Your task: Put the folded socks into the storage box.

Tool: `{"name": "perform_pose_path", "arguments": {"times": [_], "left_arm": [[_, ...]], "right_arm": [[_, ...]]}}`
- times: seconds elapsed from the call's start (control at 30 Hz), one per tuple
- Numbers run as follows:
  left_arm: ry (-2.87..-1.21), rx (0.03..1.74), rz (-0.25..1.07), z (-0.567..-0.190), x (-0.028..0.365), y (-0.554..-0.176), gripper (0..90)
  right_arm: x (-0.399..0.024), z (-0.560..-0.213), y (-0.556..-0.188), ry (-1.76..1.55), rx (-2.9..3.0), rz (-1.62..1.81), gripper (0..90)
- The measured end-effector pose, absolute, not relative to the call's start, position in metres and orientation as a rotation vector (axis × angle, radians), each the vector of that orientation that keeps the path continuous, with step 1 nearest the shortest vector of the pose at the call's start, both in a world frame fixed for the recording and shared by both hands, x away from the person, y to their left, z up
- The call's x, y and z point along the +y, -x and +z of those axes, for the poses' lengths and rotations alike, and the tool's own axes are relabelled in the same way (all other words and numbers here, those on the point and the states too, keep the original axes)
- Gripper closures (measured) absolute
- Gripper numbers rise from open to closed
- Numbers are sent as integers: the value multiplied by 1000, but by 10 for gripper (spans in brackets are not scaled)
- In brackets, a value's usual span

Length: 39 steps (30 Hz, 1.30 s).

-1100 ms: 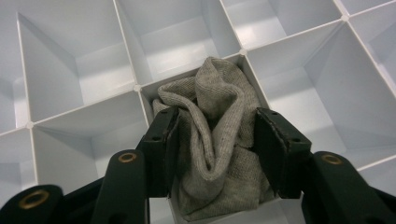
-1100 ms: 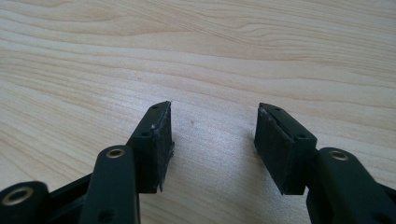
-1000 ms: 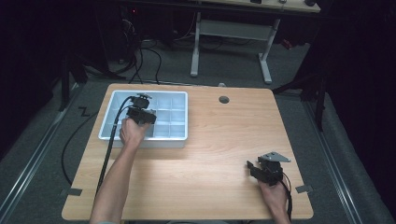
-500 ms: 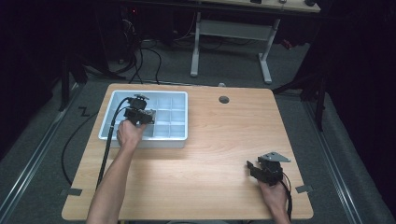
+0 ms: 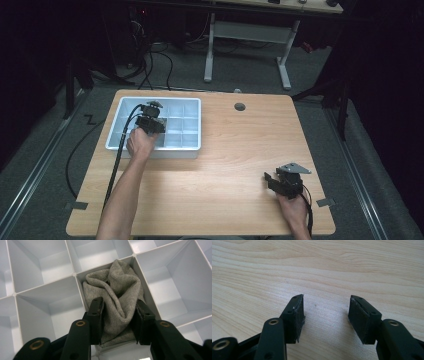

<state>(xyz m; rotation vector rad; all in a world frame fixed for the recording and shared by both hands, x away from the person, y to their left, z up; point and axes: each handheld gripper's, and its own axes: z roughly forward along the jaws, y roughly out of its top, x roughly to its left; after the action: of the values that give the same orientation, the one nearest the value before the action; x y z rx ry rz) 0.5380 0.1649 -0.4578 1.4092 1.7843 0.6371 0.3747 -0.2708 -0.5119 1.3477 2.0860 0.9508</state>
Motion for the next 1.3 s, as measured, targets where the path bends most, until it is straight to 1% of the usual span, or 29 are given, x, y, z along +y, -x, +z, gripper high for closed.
{"name": "perform_pose_path", "arguments": {"times": [0.17,0.27,0.33,0.6,0.63,0.8,1.3], "left_arm": [[-1385,1760,636,-455,165,-535,604],[-1360,1730,643,-452,164,-532,522],[-1346,1700,656,-448,164,-530,507],[-1220,1583,650,-421,179,-508,434],[-1179,1546,654,-413,185,-500,427],[-1127,1512,639,-406,196,-486,424],[-1002,1454,593,-407,216,-444,448]], "right_arm": [[-271,-512,-375,-1348,2086,951,464],[-271,-512,-375,-1348,2086,951,464],[-271,-512,-375,-1349,2086,951,464],[-271,-512,-375,-1348,2087,952,464],[-271,-512,-375,-1348,2087,952,464],[-271,-512,-375,-1349,2087,952,464],[-271,-512,-375,-1348,2087,952,463]]}}
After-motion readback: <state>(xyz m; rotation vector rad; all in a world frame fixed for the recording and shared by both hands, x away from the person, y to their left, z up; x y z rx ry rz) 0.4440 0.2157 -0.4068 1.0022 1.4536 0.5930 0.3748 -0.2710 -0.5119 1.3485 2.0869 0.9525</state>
